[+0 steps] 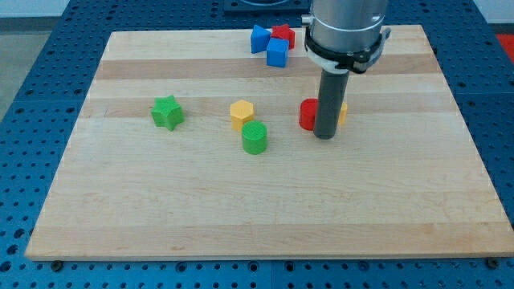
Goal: Slide the blue triangle to the top of the blue cube
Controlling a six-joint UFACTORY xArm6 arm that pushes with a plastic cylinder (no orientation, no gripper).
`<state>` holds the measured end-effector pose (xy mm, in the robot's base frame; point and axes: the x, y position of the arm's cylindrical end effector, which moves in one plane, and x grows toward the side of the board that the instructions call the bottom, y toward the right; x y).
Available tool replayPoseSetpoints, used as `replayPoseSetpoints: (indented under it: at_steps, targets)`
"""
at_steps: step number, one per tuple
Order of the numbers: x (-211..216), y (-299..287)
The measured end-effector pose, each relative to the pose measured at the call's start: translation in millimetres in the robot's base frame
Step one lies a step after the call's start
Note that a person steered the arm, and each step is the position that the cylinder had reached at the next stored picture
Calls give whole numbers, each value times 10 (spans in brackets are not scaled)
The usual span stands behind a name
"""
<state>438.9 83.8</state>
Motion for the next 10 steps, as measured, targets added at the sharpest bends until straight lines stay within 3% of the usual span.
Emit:
replayPoseSetpoints:
  at_steps: [3,5,10]
  targets:
    - [-538,-329]
    - [-668,-813]
    - [-1201,-898]
